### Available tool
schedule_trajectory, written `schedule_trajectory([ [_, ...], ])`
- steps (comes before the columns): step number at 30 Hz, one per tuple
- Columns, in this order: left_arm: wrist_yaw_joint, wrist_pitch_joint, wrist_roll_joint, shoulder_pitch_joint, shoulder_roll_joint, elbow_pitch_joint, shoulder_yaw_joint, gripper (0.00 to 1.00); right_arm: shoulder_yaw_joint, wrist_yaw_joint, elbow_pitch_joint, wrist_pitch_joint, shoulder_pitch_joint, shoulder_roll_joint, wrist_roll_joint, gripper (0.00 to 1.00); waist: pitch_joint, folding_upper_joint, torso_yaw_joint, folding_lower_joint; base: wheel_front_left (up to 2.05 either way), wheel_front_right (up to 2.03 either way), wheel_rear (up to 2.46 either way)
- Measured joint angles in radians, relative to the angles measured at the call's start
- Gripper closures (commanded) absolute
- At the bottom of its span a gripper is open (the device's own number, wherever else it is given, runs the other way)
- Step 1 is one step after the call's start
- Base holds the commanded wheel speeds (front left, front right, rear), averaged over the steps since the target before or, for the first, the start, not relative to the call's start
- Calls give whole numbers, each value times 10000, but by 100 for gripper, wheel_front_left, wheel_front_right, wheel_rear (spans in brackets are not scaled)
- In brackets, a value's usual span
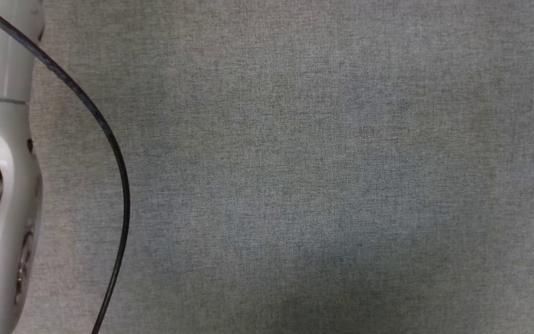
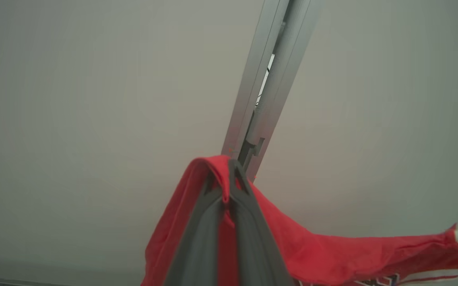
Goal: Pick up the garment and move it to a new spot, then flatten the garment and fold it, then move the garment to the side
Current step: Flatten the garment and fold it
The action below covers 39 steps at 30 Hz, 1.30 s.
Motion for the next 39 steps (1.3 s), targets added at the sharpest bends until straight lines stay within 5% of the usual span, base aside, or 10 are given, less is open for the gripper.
schedule_trajectory([
  [19,-675,-443,-314,1637,-12,2086,-600,100,982,0,-121,-42,3440,19,1317,100,-802,1,-230,0,0,0,0],
  [22,-1091,-128,-113,2098,-17,2477,-1087,100,1335,0,203,-25,3869,65,1691,100,-1140,0,-286,0,0,0,0],
  [39,-1609,564,205,5268,385,3191,-2034,100,2539,0,1315,2157,6747,-25,4226,100,-3568,1,-475,0,0,0,0],
])
